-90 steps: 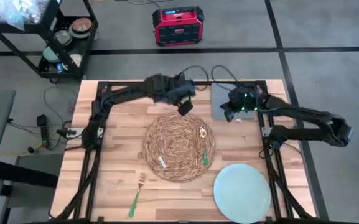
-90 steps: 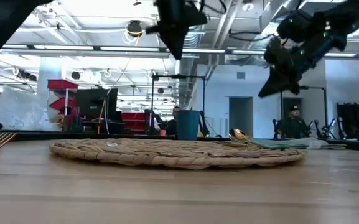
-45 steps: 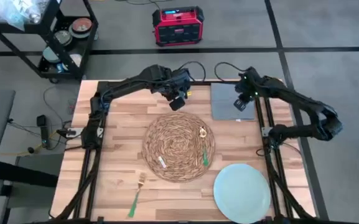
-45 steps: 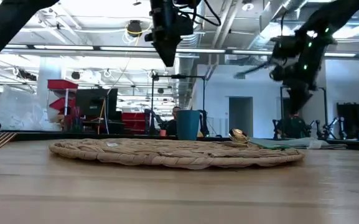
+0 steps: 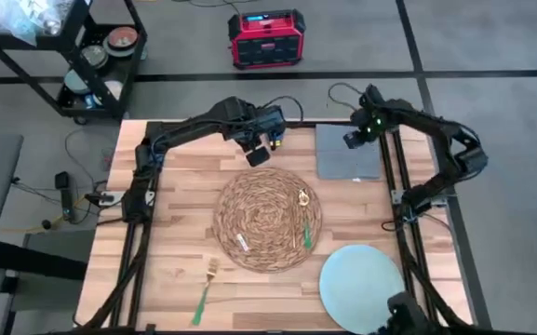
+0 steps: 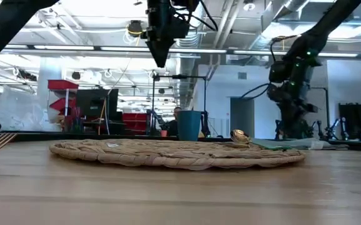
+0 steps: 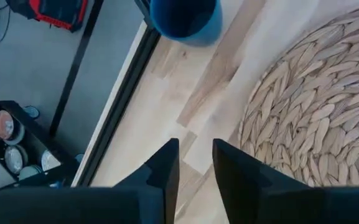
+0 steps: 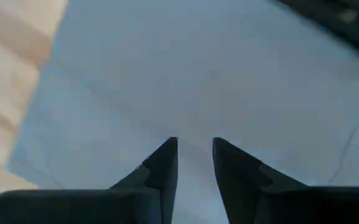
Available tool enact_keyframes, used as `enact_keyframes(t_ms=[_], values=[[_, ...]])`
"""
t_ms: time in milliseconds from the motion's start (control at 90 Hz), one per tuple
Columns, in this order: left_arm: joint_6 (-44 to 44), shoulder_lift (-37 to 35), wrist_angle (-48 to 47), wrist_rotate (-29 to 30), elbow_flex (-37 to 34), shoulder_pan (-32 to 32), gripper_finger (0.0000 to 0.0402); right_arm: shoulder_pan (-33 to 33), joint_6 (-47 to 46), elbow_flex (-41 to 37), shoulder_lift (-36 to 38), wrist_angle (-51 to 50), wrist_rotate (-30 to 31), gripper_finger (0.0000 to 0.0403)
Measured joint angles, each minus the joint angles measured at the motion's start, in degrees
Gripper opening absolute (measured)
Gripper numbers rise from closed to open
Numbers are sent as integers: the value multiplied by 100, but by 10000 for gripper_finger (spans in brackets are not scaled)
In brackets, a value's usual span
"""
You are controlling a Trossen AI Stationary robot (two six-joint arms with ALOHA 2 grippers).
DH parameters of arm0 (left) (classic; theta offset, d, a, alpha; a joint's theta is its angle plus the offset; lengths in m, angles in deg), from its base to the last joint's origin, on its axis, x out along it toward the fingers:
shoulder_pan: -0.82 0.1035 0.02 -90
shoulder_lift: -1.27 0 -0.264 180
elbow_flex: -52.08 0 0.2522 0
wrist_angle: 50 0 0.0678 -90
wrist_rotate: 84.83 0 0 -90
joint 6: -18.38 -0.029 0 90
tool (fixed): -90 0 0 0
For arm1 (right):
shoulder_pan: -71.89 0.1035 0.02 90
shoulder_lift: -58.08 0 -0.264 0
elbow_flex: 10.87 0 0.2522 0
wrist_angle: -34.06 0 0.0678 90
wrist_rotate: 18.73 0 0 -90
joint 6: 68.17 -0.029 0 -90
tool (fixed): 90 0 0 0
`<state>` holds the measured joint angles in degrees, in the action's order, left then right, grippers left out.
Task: Set table place
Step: Adjust the blue cup
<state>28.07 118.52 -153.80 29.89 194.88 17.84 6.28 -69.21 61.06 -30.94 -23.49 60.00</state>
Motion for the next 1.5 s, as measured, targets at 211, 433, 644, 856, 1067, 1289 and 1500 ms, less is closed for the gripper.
enact_keyframes(t_ms=[211, 433, 644, 856, 1067, 1289, 1500], values=[[89, -2, 0, -1, 0, -44, 81, 90, -383, -85, 133, -1134, -1375, 145], [-380, -9, 1, -2, 0, -50, 81, 1060, -199, -985, 566, -875, -1641, 176], [-694, -9, 3, 4, 0, 11, 81, 1570, -242, -1058, 628, -639, -637, 169], [-1237, -9, 3, 17, 0, 215, 81, 1449, -1256, -845, 542, 522, -201, 130], [-1499, -9, 4, 26, 0, 469, 81, 1103, -1510, -646, 355, 1023, -231, 11], [-1793, -99, 8, -3, -7, 768, 72, 916, -2081, -82, 345, 1957, -2064, 4], [-1727, -297, 7, -281, -9, 1327, 57, 1249, -2769, 169, 342, 3669, -2319, 30]])
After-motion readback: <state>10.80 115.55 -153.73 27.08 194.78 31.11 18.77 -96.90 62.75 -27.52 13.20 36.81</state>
